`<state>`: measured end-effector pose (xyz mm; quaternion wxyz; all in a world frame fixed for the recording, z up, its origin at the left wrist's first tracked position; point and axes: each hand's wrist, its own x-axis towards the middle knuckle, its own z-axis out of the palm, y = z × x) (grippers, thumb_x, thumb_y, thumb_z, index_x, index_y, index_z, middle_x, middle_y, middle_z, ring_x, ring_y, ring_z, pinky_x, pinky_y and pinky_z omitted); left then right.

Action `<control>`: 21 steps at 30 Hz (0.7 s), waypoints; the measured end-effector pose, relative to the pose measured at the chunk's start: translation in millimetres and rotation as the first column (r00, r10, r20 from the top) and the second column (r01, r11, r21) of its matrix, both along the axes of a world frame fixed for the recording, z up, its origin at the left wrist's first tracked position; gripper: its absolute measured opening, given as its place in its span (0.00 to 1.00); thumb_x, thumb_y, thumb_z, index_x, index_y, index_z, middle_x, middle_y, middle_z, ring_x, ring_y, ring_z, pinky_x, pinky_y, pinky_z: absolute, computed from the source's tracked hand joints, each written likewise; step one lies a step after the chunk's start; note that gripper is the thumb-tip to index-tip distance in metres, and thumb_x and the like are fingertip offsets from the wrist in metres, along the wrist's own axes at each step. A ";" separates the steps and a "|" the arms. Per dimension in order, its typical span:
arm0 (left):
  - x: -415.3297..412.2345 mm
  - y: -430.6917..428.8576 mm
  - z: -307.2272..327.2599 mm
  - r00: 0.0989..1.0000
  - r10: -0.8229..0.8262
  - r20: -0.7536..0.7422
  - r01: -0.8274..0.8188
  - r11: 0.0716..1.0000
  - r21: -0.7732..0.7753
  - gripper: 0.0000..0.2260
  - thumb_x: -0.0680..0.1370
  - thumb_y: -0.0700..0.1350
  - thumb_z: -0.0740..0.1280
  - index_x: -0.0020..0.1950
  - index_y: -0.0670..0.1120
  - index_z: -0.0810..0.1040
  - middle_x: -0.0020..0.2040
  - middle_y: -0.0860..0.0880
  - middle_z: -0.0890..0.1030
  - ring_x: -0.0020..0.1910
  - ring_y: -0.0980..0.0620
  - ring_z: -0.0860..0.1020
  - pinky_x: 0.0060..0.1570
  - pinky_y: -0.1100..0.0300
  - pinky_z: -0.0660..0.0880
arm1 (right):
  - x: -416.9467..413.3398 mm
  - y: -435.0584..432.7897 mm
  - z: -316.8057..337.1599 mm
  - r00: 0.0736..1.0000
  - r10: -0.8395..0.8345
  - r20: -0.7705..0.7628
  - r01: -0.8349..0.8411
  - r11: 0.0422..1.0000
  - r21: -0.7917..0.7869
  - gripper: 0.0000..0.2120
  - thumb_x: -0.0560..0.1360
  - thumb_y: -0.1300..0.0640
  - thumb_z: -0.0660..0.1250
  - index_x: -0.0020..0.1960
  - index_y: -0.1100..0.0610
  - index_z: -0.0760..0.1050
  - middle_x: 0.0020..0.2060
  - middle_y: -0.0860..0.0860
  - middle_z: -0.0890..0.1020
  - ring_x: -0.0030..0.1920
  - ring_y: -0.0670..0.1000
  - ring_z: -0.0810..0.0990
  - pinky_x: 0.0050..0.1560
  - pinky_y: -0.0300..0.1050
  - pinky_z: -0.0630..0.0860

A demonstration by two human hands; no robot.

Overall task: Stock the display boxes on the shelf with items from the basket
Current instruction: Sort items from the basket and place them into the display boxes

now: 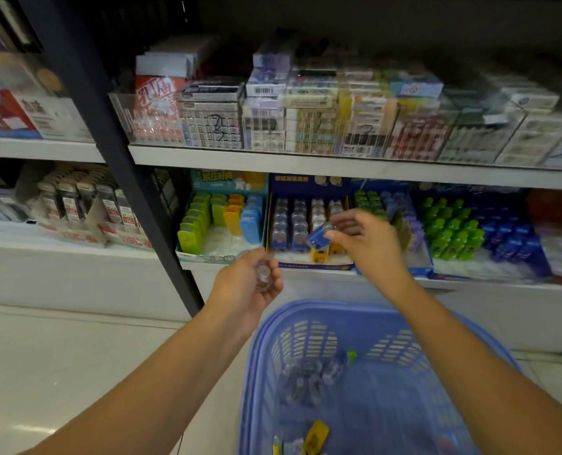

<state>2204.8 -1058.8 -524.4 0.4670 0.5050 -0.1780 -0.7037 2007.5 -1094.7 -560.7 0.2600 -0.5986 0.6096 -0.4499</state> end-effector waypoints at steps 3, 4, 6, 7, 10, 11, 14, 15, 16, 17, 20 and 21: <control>5.7 -4.9 -3.6 0.999 0.049 -0.005 -0.049 0.999 0.013 0.07 0.81 0.41 0.60 0.43 0.43 0.70 0.32 0.45 0.74 0.30 0.51 0.71 0.22 0.66 0.71 | 19.5 -12.1 -5.4 0.975 0.094 -0.200 -0.104 0.994 -0.041 0.08 0.72 0.55 0.72 0.50 0.47 0.77 0.39 0.37 0.77 0.41 0.36 0.76 0.43 0.23 0.71; 7.3 -6.4 -4.2 0.998 0.063 -0.009 -0.063 0.998 0.012 0.07 0.81 0.42 0.60 0.43 0.43 0.70 0.32 0.45 0.74 0.30 0.51 0.71 0.22 0.65 0.71 | 25.7 -16.7 -6.6 0.964 0.117 -0.237 -0.131 0.990 -0.045 0.08 0.72 0.55 0.72 0.50 0.48 0.78 0.38 0.37 0.77 0.40 0.35 0.76 0.42 0.23 0.71; 10.5 -8.9 -3.6 0.996 0.090 -0.029 -0.090 0.996 0.000 0.07 0.81 0.43 0.59 0.44 0.43 0.70 0.31 0.45 0.75 0.29 0.51 0.71 0.23 0.65 0.71 | 36.9 -24.8 -9.6 0.942 0.156 -0.297 -0.175 0.984 -0.039 0.09 0.72 0.55 0.72 0.52 0.51 0.79 0.38 0.39 0.77 0.38 0.36 0.75 0.41 0.22 0.70; 12.1 -9.9 -2.6 0.993 0.108 -0.043 -0.109 0.994 -0.009 0.08 0.81 0.43 0.59 0.44 0.42 0.70 0.30 0.46 0.75 0.29 0.51 0.72 0.23 0.65 0.72 | 41.6 -28.3 -11.4 0.926 0.174 -0.335 -0.197 0.980 -0.036 0.09 0.72 0.56 0.72 0.53 0.52 0.79 0.39 0.41 0.77 0.38 0.36 0.74 0.39 0.22 0.69; 16.5 -12.3 1.1 0.984 0.151 -0.093 -0.158 0.985 -0.067 0.08 0.81 0.44 0.60 0.44 0.43 0.72 0.33 0.47 0.76 0.30 0.53 0.74 0.26 0.65 0.73 | 51.0 -36.0 -15.6 0.863 0.237 -0.446 -0.263 0.965 0.003 0.10 0.73 0.57 0.71 0.54 0.55 0.79 0.43 0.49 0.81 0.39 0.39 0.73 0.41 0.27 0.68; 18.0 -13.1 1.8 0.983 0.153 -0.107 -0.163 0.982 -0.097 0.08 0.81 0.44 0.60 0.44 0.43 0.73 0.35 0.47 0.76 0.30 0.54 0.74 0.27 0.64 0.73 | 52.8 -38.0 -15.7 0.849 0.246 -0.467 -0.268 0.963 0.021 0.10 0.73 0.57 0.70 0.54 0.57 0.79 0.46 0.52 0.81 0.41 0.44 0.75 0.44 0.33 0.70; 20.7 -14.2 4.3 0.985 0.134 -0.112 -0.152 0.974 -0.171 0.09 0.81 0.47 0.61 0.50 0.42 0.75 0.38 0.48 0.76 0.33 0.55 0.75 0.30 0.65 0.75 | 56.4 -41.8 -13.6 0.820 0.217 -0.529 -0.250 0.968 0.009 0.10 0.73 0.59 0.70 0.53 0.62 0.80 0.51 0.57 0.76 0.46 0.50 0.73 0.47 0.35 0.66; 20.2 -13.7 4.9 0.987 0.116 -0.108 -0.134 0.975 -0.179 0.10 0.81 0.48 0.61 0.53 0.42 0.75 0.39 0.48 0.77 0.34 0.55 0.76 0.31 0.65 0.75 | 58.6 -41.3 -12.3 0.807 0.217 -0.550 -0.264 0.964 -0.007 0.09 0.74 0.61 0.70 0.51 0.64 0.80 0.52 0.57 0.74 0.45 0.49 0.71 0.46 0.31 0.63; 19.4 -12.8 5.2 0.990 0.091 -0.104 -0.109 0.978 -0.180 0.11 0.81 0.49 0.61 0.56 0.43 0.75 0.39 0.48 0.78 0.34 0.55 0.76 0.31 0.65 0.76 | 61.3 -40.2 -10.8 0.788 0.232 -0.571 -0.290 0.957 -0.012 0.08 0.74 0.62 0.69 0.50 0.65 0.80 0.51 0.57 0.73 0.44 0.47 0.69 0.43 0.27 0.60; 18.1 -11.3 5.1 0.993 0.066 -0.099 -0.082 0.981 -0.174 0.12 0.81 0.50 0.61 0.58 0.44 0.75 0.39 0.49 0.79 0.34 0.55 0.77 0.31 0.65 0.76 | 63.6 -38.3 -9.4 0.771 0.258 -0.582 -0.320 0.947 -0.004 0.07 0.75 0.63 0.68 0.50 0.65 0.80 0.50 0.58 0.73 0.43 0.46 0.68 0.41 0.24 0.60; 13.8 -6.2 5.9 0.992 0.012 -0.125 -0.029 0.990 -0.139 0.14 0.81 0.52 0.59 0.55 0.43 0.76 0.34 0.49 0.80 0.32 0.54 0.78 0.30 0.64 0.76 | 66.7 -35.6 -5.0 0.757 0.306 -0.578 -0.350 0.936 0.037 0.07 0.77 0.65 0.64 0.50 0.66 0.79 0.48 0.58 0.73 0.41 0.46 0.68 0.39 0.26 0.62; 12.2 -5.4 6.2 0.990 0.009 -0.144 -0.028 0.991 -0.127 0.15 0.82 0.52 0.58 0.53 0.42 0.76 0.34 0.48 0.81 0.32 0.54 0.78 0.30 0.64 0.77 | 66.4 -34.7 -3.5 0.748 0.315 -0.585 -0.347 0.936 0.060 0.07 0.77 0.64 0.64 0.52 0.66 0.79 0.48 0.58 0.73 0.42 0.47 0.68 0.39 0.28 0.61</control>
